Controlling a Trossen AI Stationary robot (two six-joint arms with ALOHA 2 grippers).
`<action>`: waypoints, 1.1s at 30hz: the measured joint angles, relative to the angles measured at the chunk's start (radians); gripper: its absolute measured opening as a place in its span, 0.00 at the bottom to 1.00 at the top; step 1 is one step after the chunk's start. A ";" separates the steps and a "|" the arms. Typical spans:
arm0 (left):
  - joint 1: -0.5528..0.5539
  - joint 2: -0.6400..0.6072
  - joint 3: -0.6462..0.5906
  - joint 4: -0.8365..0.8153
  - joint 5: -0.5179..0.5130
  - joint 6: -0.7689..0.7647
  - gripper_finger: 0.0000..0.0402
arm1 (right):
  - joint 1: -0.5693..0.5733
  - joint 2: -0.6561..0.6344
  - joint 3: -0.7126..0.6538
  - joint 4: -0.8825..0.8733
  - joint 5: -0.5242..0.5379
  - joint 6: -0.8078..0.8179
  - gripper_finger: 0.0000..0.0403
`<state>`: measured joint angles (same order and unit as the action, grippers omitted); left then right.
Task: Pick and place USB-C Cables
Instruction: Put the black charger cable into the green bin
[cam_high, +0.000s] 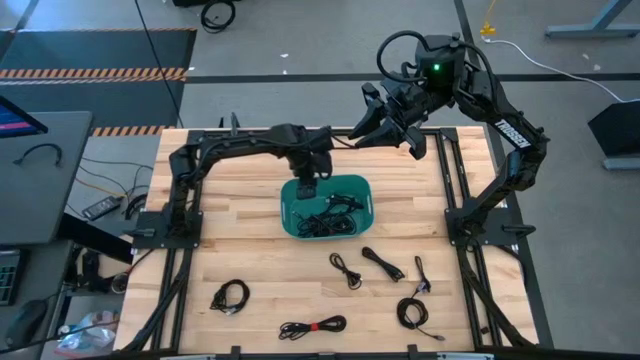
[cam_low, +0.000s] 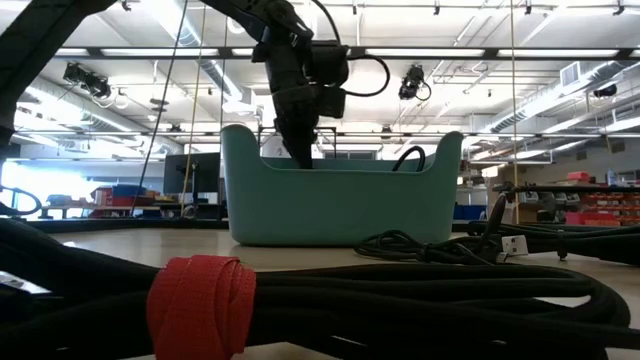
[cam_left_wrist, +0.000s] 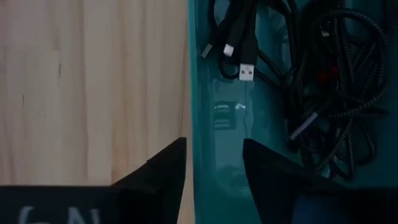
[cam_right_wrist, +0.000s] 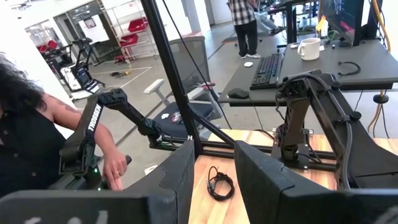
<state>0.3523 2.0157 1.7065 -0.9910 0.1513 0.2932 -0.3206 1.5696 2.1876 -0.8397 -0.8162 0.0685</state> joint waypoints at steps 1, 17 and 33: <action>0.000 -0.007 0.000 -0.006 0.000 0.000 0.41 | -0.003 0.000 0.000 0.000 0.000 0.000 0.30; -0.010 -0.430 0.000 -0.069 -0.011 -0.257 0.42 | -0.011 0.000 0.000 -0.378 0.228 -0.009 0.30; -0.134 -0.837 0.001 -0.085 -0.262 -0.440 0.42 | 0.304 -0.011 -0.134 -0.730 0.724 0.467 0.30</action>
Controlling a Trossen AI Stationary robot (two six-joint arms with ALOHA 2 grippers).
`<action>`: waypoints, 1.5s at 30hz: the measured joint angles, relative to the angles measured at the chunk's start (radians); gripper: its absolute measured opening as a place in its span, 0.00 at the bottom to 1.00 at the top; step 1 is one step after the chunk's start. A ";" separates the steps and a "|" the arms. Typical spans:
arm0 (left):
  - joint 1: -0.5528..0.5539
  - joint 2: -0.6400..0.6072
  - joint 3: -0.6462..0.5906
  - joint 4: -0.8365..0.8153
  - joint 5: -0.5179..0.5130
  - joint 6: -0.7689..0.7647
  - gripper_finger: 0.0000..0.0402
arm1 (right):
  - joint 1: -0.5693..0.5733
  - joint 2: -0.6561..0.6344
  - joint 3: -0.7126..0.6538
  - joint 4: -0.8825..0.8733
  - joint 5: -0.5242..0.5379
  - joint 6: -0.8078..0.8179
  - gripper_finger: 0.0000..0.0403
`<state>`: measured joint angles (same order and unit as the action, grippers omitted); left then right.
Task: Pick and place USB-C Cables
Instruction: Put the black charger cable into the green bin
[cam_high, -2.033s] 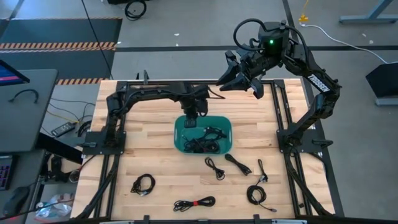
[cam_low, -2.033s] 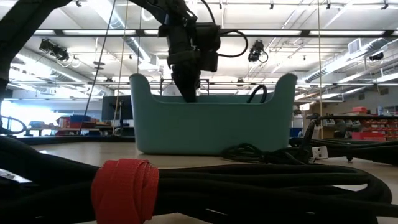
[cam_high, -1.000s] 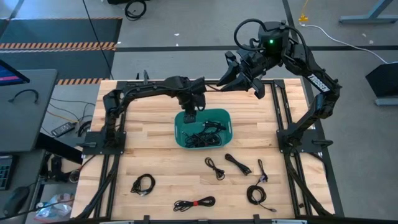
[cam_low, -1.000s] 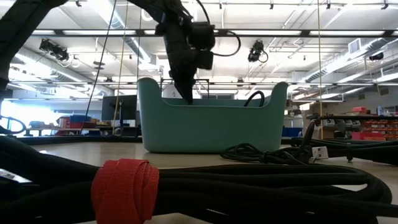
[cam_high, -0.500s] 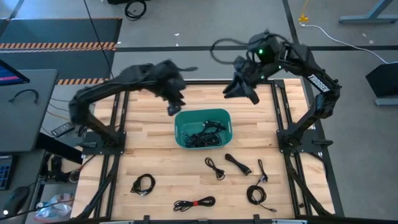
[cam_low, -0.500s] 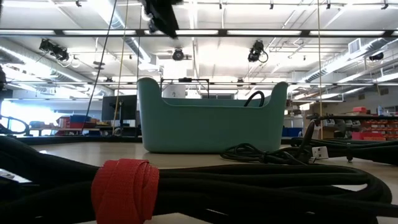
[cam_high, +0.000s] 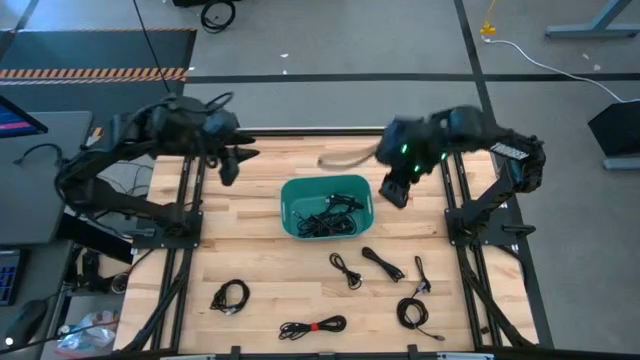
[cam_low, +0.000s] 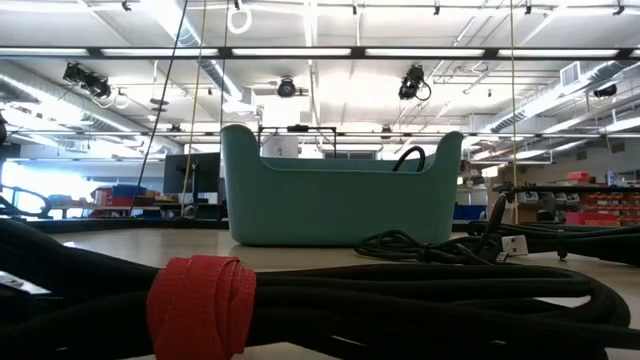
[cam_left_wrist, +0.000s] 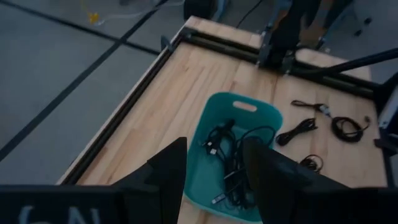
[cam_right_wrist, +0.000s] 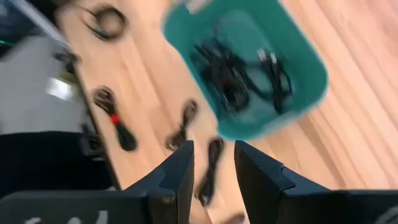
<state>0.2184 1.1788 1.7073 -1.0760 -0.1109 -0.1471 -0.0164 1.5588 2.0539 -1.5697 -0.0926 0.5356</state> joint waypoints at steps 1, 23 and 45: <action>-0.008 -0.011 0.000 0.000 -0.001 0.000 0.42 | 0.022 0.000 -0.038 -0.001 0.022 0.036 0.30; -0.039 -0.035 0.000 -0.090 -0.003 0.057 0.42 | 0.345 0.003 -0.743 0.528 -0.014 0.701 0.40; -0.039 -0.034 0.000 -0.087 -0.011 0.000 0.42 | 0.368 0.003 -1.212 0.892 -0.098 0.638 0.62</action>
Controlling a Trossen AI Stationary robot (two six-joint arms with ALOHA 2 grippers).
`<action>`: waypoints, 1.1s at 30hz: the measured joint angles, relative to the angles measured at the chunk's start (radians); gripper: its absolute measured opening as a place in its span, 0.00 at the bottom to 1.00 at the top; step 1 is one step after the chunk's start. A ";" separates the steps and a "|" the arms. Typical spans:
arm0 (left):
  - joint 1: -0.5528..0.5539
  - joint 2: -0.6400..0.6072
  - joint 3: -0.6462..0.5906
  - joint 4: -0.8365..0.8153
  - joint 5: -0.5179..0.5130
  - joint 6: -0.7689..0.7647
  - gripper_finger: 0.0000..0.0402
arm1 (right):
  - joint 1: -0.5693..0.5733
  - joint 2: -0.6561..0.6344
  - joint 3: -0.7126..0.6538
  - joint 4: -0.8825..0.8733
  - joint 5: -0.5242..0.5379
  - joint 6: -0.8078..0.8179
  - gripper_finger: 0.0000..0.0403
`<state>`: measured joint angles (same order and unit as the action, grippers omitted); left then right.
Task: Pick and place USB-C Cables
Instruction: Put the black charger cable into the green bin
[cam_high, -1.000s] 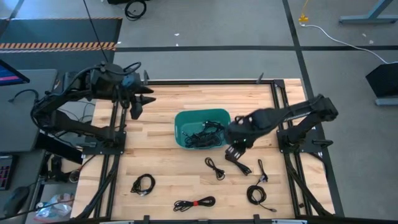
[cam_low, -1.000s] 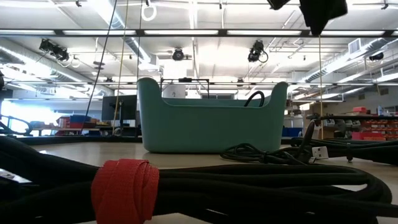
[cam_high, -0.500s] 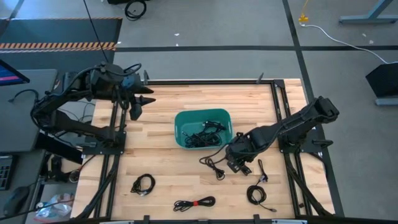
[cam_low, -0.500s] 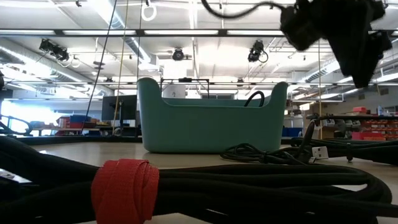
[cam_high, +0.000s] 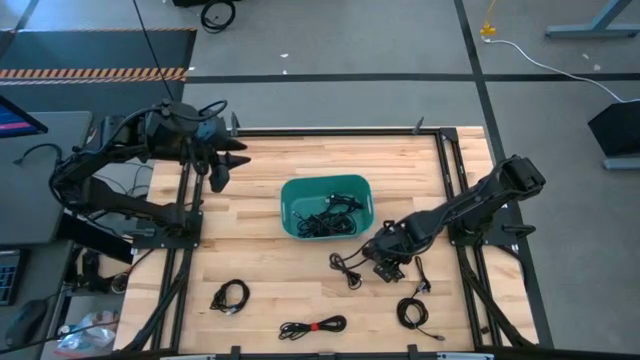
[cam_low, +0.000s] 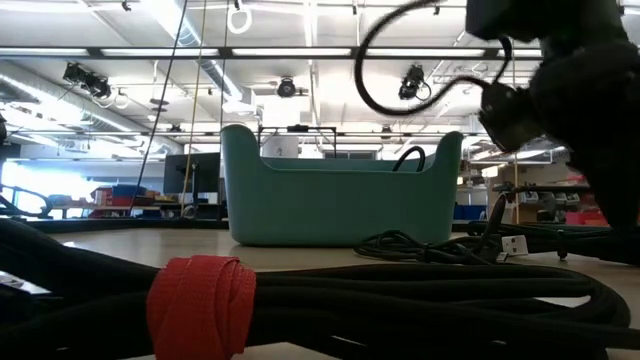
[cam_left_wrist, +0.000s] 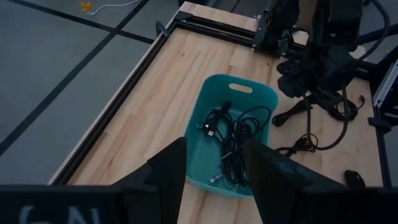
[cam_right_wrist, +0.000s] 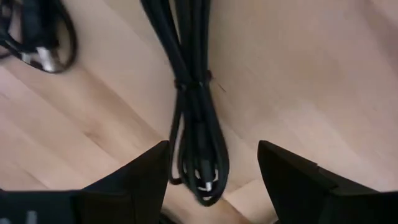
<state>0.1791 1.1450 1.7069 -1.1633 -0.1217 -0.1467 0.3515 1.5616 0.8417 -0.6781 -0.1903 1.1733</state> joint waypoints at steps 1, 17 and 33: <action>0.000 0.000 0.000 0.000 -0.006 -0.001 0.42 | 0.000 0.000 -0.020 0.037 -0.011 0.000 0.62; 0.000 0.000 0.000 0.013 -0.017 -0.053 0.42 | -0.002 -0.005 -0.149 0.255 -0.026 0.017 0.34; 0.000 0.000 0.000 0.014 -0.017 -0.051 0.42 | -0.034 -0.002 0.148 0.216 -0.164 -0.163 0.17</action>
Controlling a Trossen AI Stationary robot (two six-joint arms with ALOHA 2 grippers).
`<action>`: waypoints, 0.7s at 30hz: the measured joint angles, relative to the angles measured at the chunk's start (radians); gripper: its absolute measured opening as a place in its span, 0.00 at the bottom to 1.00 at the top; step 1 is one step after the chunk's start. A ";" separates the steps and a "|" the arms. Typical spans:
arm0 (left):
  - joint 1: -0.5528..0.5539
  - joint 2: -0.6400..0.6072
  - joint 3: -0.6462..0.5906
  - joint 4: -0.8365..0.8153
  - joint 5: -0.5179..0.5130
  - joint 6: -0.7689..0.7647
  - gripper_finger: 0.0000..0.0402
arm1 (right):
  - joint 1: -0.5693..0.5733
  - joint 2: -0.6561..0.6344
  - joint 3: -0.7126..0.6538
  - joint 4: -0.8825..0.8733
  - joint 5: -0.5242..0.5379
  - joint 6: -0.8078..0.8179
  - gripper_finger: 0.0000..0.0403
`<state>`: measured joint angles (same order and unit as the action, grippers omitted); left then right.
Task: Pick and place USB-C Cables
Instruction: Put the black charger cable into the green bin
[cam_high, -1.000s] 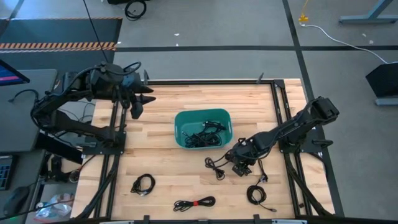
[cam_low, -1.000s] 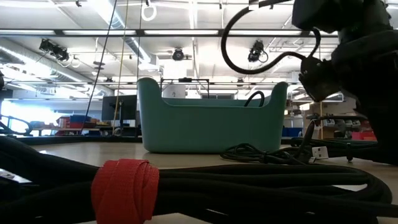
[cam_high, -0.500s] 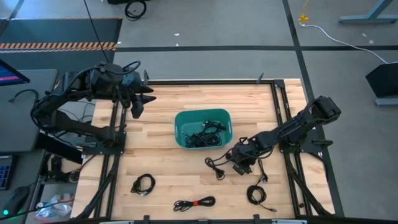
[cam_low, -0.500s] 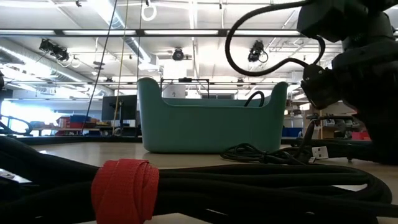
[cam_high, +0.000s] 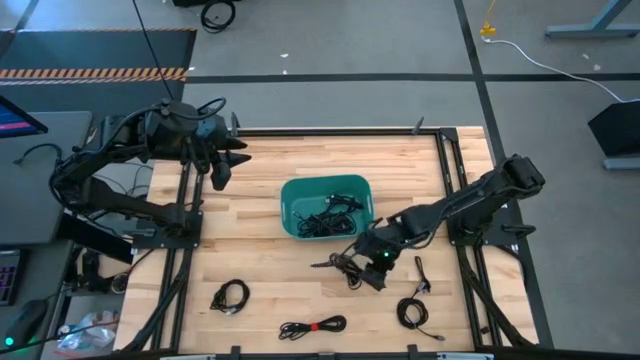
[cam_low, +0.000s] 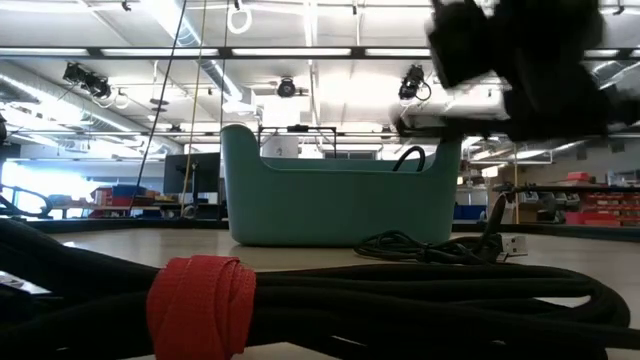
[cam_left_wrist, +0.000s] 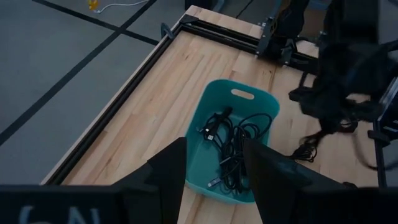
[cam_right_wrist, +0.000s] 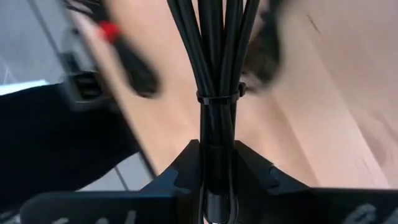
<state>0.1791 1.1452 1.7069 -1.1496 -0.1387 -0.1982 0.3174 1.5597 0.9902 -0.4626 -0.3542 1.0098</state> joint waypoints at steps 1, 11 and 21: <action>0.000 0.000 0.000 0.000 0.000 0.000 0.42 | -0.007 0.000 0.049 -0.032 0.001 -0.034 0.17; 0.000 0.000 0.000 0.000 0.000 0.027 0.42 | -0.216 -0.003 0.410 -0.438 0.123 -0.451 0.17; 0.000 0.000 0.000 -0.001 0.000 0.026 0.42 | -0.461 0.041 0.423 -0.442 0.037 -0.747 0.17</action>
<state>0.1795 1.1450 1.7065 -1.1503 -0.1387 -0.1718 -0.1439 1.6003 1.4132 -0.9042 -0.3172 0.2630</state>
